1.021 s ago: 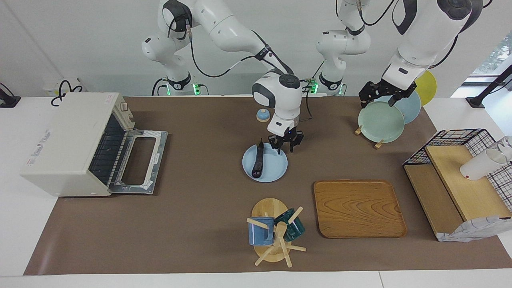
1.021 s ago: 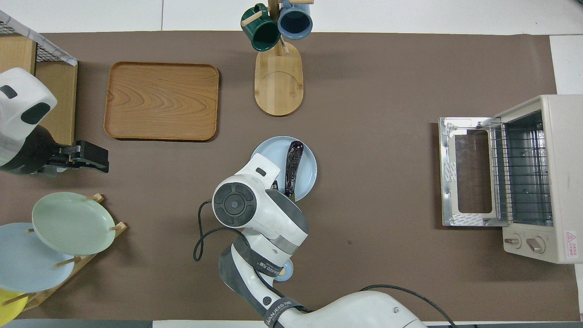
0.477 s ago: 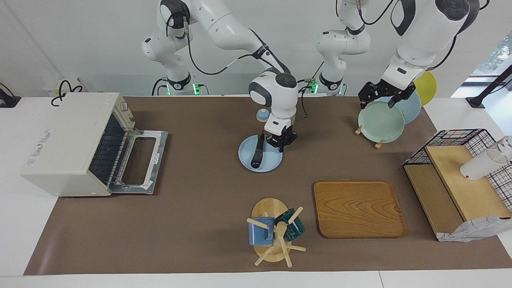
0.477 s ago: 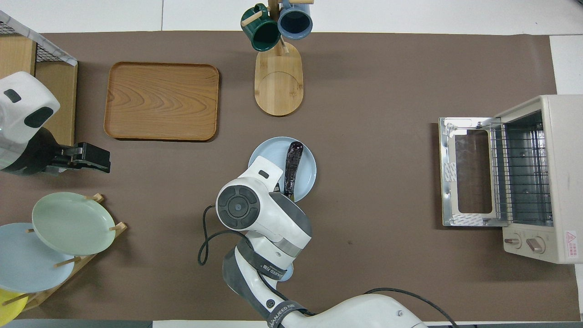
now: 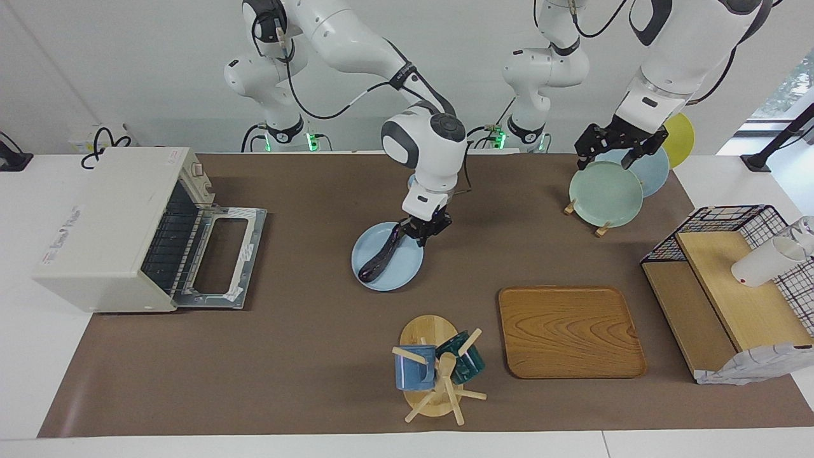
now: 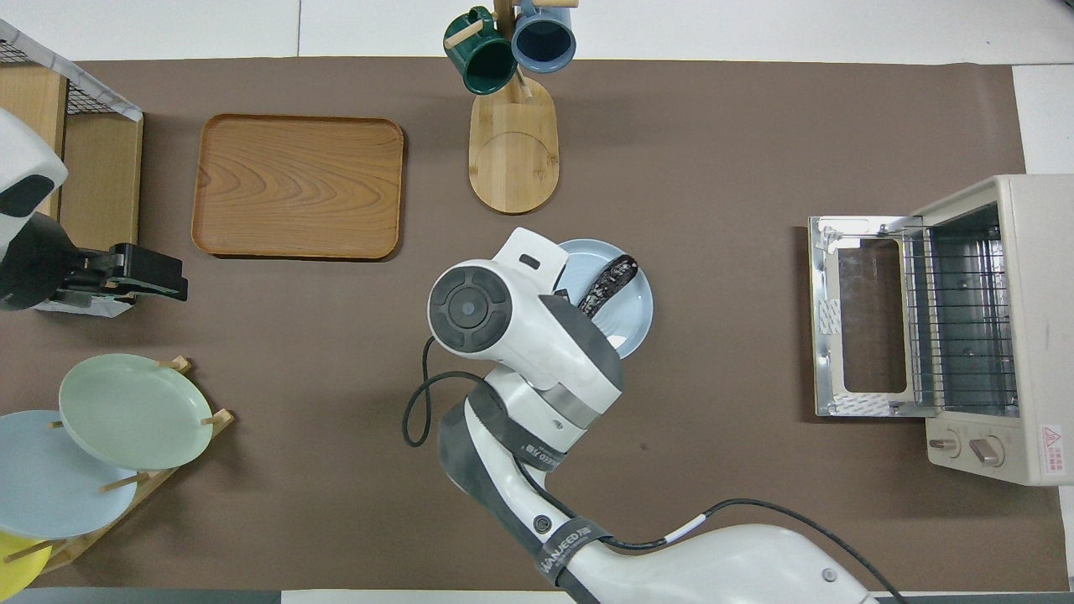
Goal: Put eggplant into oven
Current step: 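Carry the eggplant into the open oven with the right gripper and release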
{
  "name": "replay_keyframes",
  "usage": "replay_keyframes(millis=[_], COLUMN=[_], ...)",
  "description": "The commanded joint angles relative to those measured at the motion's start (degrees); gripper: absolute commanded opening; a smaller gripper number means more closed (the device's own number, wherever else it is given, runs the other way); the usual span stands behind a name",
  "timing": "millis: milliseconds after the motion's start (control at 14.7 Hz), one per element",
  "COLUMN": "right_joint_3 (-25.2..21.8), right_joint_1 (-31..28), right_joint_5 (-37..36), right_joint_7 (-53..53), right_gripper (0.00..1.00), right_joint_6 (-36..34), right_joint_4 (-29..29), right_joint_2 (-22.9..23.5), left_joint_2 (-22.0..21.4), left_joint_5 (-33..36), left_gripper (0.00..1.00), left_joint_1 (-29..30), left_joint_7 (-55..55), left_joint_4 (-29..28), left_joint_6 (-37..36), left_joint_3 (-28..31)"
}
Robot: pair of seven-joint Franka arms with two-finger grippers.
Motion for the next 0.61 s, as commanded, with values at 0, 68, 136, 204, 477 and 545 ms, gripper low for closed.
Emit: replay_keyframes(millis=[0, 68, 136, 204, 477, 545], right_joint_3=[0.62, 0.62, 0.62, 0.62, 0.71, 0.71], right_joint_1=[-3.78, -5.1, -7.55, -9.84, -21.96, -24.77], right_joint_5=[-2.45, -3.41, -4.12, -4.3, -4.3, -4.3], right_joint_7=[-3.65, -5.75, -8.21, -10.84, -20.78, -23.5], right_gripper=[0.0, 0.0, 0.0, 0.0, 0.0, 0.0], right_joint_6=[-5.89, -7.4, -8.28, -8.81, -6.98, -5.14], right_joint_4=[-3.55, -6.18, -9.34, -12.15, -22.71, -24.9], right_joint_2=[-6.39, -9.55, -12.97, -16.05, -24.24, -25.56], left_joint_2=[0.86, 0.77, 0.77, 0.77, 0.94, 0.94], left_joint_5=[-0.43, -0.43, -0.43, -0.43, -0.43, -0.43], left_gripper=[1.0, 1.0, 1.0, 1.0, 1.0, 1.0], left_joint_1=[0.27, 0.35, 0.36, 0.36, 0.88, 0.97], left_joint_7=[1.12, 1.2, 1.21, 1.21, 1.21, 1.21], left_joint_4=[1.29, 1.2, 1.2, 1.2, 1.2, 1.2], left_joint_6=[-1.68, -2.03, -2.03, -2.2, -3.26, -3.35], left_joint_3=[0.18, 0.09, 0.09, 0.09, 0.0, 0.0])
